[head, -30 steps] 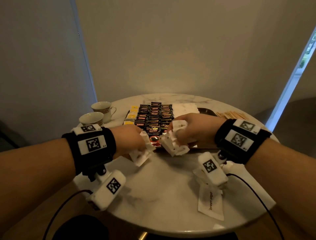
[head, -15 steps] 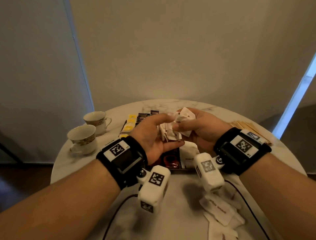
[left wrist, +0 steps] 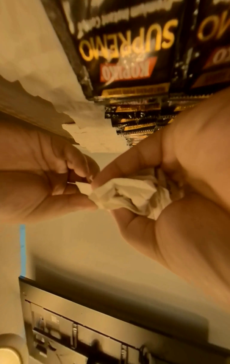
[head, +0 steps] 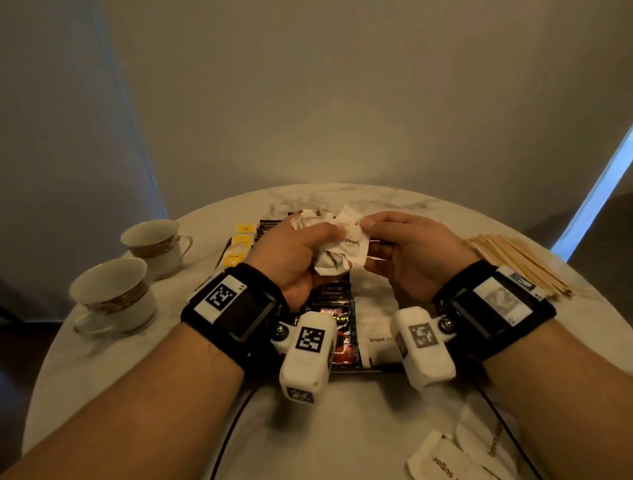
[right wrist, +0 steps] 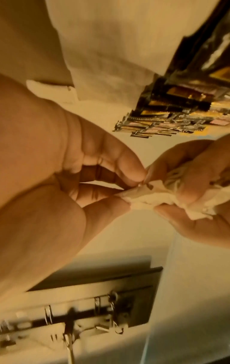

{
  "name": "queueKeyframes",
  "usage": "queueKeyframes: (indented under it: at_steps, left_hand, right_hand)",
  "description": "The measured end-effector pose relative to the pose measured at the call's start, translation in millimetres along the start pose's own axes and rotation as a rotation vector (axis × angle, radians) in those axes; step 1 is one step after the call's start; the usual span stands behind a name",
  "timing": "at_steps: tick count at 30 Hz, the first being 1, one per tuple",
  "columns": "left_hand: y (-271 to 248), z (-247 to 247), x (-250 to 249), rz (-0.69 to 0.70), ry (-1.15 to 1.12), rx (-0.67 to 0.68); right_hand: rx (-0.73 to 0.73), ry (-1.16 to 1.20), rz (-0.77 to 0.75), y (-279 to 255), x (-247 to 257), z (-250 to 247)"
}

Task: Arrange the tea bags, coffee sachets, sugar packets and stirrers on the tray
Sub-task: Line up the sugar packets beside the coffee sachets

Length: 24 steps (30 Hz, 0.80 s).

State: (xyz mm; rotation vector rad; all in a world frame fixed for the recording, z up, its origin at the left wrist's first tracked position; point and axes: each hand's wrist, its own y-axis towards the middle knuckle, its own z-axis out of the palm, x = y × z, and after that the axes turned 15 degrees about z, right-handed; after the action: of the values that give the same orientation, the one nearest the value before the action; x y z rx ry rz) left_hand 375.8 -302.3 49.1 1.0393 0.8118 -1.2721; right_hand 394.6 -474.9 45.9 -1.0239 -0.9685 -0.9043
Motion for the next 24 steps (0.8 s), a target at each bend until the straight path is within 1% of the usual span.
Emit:
queueKeyframes:
  at_steps: [2,5,9,12,14,17,20,24]
  left_hand:
    - [0.9,-2.8,2.9,-0.013,-0.007,0.009]
    - [-0.1,-7.7,5.2,-0.003,-0.051,0.0]
    - [0.5,-15.7,1.8,0.017,-0.071,-0.099]
    - [3.4,-20.3,1.5,0.057,-0.066,-0.202]
    - [2.3,-19.9,4.0,0.072,-0.052,-0.217]
    - [-3.9,-12.8,8.2,0.106,-0.012,-0.145]
    - [-9.7,-7.6,10.7,0.147,-0.003,-0.052]
    - [-15.2,-4.2,14.0,0.194,-0.022,0.082]
  right_hand:
    - [0.004,0.058,0.014,2.0,-1.7,-1.3]
    - [0.008,0.127,-0.006,3.6,-4.0,0.0]
    - [-0.072,0.185,-0.017,5.6,-5.0,-0.4]
    - [-0.13,0.089,-0.057,4.0,-5.1,-1.7]
    - [-0.161,-0.041,-0.109,1.8,-6.8,-0.7]
    - [-0.183,-0.19,-0.18,-1.8,-11.6,4.3]
    - [-0.221,-0.175,-0.192,-3.3,-14.2,8.2]
    - [-0.314,-0.155,-0.258,-3.0,-14.7,10.3]
